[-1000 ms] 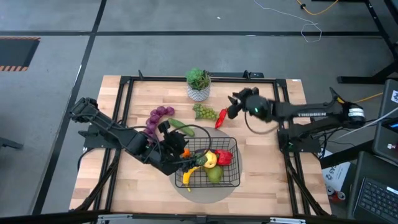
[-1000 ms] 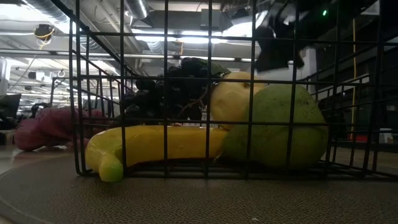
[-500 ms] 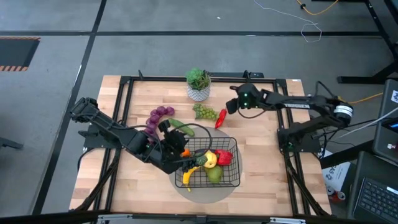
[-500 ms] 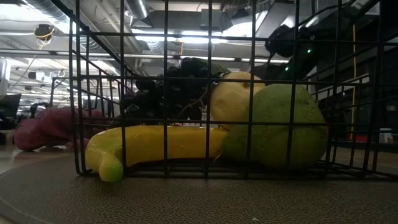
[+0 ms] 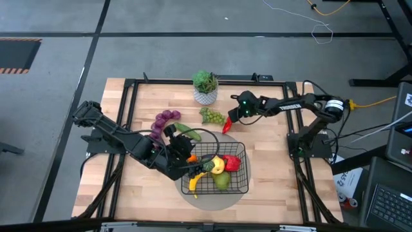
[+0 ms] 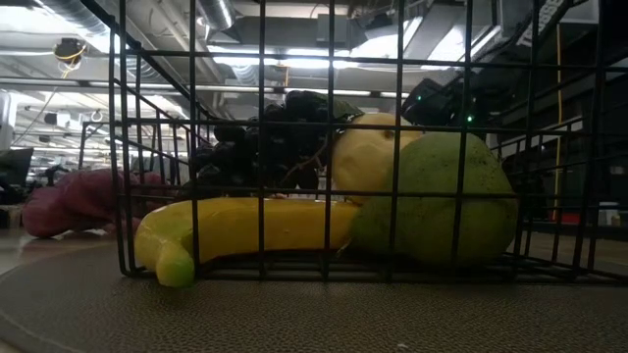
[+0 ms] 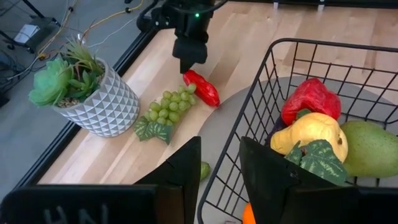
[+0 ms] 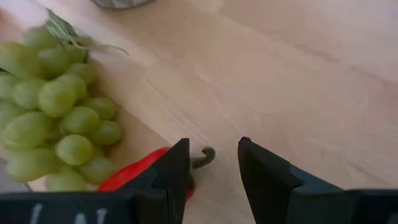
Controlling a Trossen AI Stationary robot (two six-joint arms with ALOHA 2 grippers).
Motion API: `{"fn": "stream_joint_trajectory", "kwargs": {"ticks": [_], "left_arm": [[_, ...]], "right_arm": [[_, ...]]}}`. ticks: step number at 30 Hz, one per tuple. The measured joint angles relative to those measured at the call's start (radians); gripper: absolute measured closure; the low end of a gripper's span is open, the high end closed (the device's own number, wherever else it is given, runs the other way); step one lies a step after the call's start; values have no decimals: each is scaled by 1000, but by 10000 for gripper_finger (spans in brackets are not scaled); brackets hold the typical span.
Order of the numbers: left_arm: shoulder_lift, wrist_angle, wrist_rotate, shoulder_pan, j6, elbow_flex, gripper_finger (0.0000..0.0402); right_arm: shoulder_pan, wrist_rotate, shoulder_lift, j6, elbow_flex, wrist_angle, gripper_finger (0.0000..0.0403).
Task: Build produce basket
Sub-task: Put the red chili pepper into the black wire basket
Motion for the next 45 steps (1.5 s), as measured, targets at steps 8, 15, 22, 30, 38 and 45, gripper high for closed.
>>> {"fn": "stream_joint_trajectory", "kwargs": {"ticks": [8, 15, 22, 30, 38, 45], "left_arm": [[0, -2, 0, 0, 0, 0, 296], [0, -3, 0, 0, -1, 0, 296], [0, -3, 0, 0, -1, 0, 296], [0, -11, 0, 0, -1, 0, 296], [0, -11, 0, 0, -6, 0, 296], [0, -11, 0, 0, -9, 0, 296]], "right_arm": [[0, 5, 35, -24, 0, 4, 286], [4, -2, 37, -73, 0, 7, 391], [26, -1, 39, -106, 0, 71, 397], [38, 0, 39, -132, 0, 198, 401], [38, -28, 7, -141, 0, 290, 402], [50, -100, -145, -164, 0, 305, 403]]}}
